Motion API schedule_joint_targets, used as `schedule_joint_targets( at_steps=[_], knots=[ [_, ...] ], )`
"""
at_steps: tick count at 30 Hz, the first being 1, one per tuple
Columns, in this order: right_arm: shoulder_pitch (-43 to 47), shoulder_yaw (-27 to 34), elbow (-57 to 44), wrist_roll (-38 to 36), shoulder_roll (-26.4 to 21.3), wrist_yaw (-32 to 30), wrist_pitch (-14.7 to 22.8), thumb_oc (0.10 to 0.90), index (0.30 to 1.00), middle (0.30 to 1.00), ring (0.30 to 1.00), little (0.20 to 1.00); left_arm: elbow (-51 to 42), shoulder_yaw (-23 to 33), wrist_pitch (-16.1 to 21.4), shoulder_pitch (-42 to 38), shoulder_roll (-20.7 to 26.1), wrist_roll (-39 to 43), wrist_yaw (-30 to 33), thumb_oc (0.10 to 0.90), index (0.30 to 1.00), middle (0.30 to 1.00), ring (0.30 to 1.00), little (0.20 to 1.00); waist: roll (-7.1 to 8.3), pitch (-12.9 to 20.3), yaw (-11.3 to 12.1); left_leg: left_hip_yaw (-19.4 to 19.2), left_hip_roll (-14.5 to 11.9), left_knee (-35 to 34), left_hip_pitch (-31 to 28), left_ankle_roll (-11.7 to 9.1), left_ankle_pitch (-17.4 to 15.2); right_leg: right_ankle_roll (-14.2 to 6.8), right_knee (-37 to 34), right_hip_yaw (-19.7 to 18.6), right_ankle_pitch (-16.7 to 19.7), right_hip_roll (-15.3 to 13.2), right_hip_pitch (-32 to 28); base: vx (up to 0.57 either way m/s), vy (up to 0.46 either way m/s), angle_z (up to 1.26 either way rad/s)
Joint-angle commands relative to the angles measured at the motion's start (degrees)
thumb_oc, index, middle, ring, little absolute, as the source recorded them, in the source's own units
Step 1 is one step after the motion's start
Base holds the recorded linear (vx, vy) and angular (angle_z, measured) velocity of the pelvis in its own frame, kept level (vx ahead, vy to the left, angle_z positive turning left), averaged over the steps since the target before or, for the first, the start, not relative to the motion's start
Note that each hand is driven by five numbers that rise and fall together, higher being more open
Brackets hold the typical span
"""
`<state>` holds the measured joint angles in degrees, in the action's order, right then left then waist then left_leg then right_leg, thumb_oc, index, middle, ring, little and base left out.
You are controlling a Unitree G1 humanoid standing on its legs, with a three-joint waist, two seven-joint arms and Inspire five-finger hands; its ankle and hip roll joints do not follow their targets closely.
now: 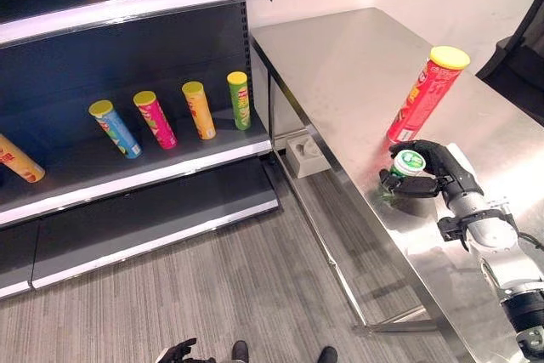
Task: Put the goods on the table back onto the shelves and tidy them up.
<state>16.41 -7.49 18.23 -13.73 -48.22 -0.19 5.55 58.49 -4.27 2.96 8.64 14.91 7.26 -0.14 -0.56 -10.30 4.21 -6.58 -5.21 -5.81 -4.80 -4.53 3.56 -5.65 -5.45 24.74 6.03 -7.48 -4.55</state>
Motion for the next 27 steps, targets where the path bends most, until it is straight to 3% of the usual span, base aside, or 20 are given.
schedule_joint_targets(
  at_steps=[1, 8, 11, 15, 18, 21, 23, 24, 27],
  knots=[
    [4.1, -2.4, -3.8, 0.7, -3.2, 0.4, 2.6, 0.4, 0.3, 0.3, 0.3, 0.3, 1.5, -3.0, 1.2, -1.9, 1.5, 0.6, 1.0, 0.8, 0.9, 0.9, 0.9, 0.9, 2.26, 1.0, 1.6, -1.9, -2.5, 0.8, 1.4, -2.9, -2.4, -5.1, 0.5, -0.7, -3.7, -4.8, -3.5, -0.01, 0.01, 0.05],
    [1.0, 1.8, -7.1, 1.9, -3.3, -0.8, 3.2, 0.4, 0.3, 0.3, 0.3, 0.3, 1.3, -2.4, 1.2, -2.0, 1.6, 0.1, 1.2, 0.8, 0.9, 0.9, 0.9, 0.9, 2.38, 1.3, 1.1, -2.3, -2.8, 0.8, 0.9, -2.9, -2.6, -5.1, 0.5, -1.0, -3.8, -4.8, -3.5, 0.0, 0.003, 0.01],
    [-1.7, 8.1, -16.6, 1.5, -3.6, -1.7, 4.8, 0.4, 0.3, 0.3, 0.3, 0.3, 0.3, -1.0, 1.3, -2.2, 2.4, -0.5, 1.0, 0.8, 0.9, 0.9, 0.9, 0.9, 2.39, 1.9, 0.4, -2.7, -3.2, 0.8, 0.4, -3.0, -2.8, -5.0, 0.5, -1.5, -4.4, -4.4, -3.7, -0.01, -0.049, 0.03],
    [1.5, 11.3, -24.5, 0.3, -3.9, -3.5, 7.0, 0.4, 0.3, 0.3, 0.3, 0.3, -1.5, -1.1, 1.5, -1.8, 2.9, -0.7, 0.7, 0.8, 0.9, 0.9, 0.9, 0.9, 2.28, 2.3, 0.6, -2.1, -4.3, 0.8, 0.6, -3.5, -2.2, -4.3, 0.5, -1.7, -5.5, -3.3, -3.8, -0.01, -0.106, -0.03],
    [5.2, 10.4, -26.0, -0.8, -4.4, -4.4, 7.5, 0.4, 0.3, 0.3, 0.3, 0.3, -3.0, -1.2, 1.6, -1.1, 3.0, 0.1, 0.4, 0.8, 0.9, 0.9, 0.9, 0.9, 2.13, 2.1, 1.2, -1.4, -5.3, 0.8, 1.1, -4.1, -1.4, -3.7, 0.5, -1.8, -6.2, -2.1, -3.5, -0.06, -0.158, 0.05],
    [14.6, 5.8, -26.0, -2.9, -4.2, -6.3, 8.3, 0.4, 0.3, 0.3, 0.3, 0.3, -4.7, -1.4, 2.2, -0.7, 3.1, 3.5, 1.1, 0.8, 0.9, 0.9, 0.9, 0.9, 2.49, -1.3, 4.0, 2.9, -5.5, 8.8, 7.3, -5.3, -0.7, -2.8, 0.5, -1.5, -7.3, -2.0, -3.5, -0.17, -0.071, 0.14],
    [17.6, 4.9, -25.3, -1.8, -6.1, -7.5, 8.1, 0.4, 0.3, 0.3, 0.3, 0.3, -4.2, -2.1, 1.9, -1.3, 3.0, 3.4, 0.8, 0.8, 0.9, 0.9, 0.9, 0.9, 2.21, -1.3, 3.8, 2.9, -7.2, 7.1, 8.7, -6.0, 1.3, -3.4, 0.5, 0.2, -7.1, -2.7, -3.8, -0.05, 0.196, 0.43],
    [19.0, 5.0, -24.9, -0.8, -7.5, -8.9, 7.8, 0.4, 0.3, 0.3, 0.3, 0.3, -3.0, -2.8, 2.1, -2.3, 3.7, 2.5, 1.2, 0.8, 0.9, 0.9, 0.9, 0.9, 2.37, -1.2, 3.4, 1.7, -9.4, 4.8, 9.9, -6.0, 3.5, -4.3, 0.5, 1.5, -6.5, -3.9, -3.6, -0.02, 0.275, 0.53],
    [19.3, 5.4, -25.0, 1.3, -8.8, -10.3, 7.0, 0.4, 0.3, 0.3, 0.3, 0.3, -1.1, -3.2, 1.9, -2.9, 3.7, 1.3, 1.7, 0.8, 0.9, 0.9, 0.9, 0.9, 1.37, 0.8, 2.8, 0.5, -9.8, 0.9, 9.0, -6.1, 3.4, -5.6, 0.5, 2.2, -5.9, -5.2, -3.7, 0.06, 0.311, 0.64]
  ],
)
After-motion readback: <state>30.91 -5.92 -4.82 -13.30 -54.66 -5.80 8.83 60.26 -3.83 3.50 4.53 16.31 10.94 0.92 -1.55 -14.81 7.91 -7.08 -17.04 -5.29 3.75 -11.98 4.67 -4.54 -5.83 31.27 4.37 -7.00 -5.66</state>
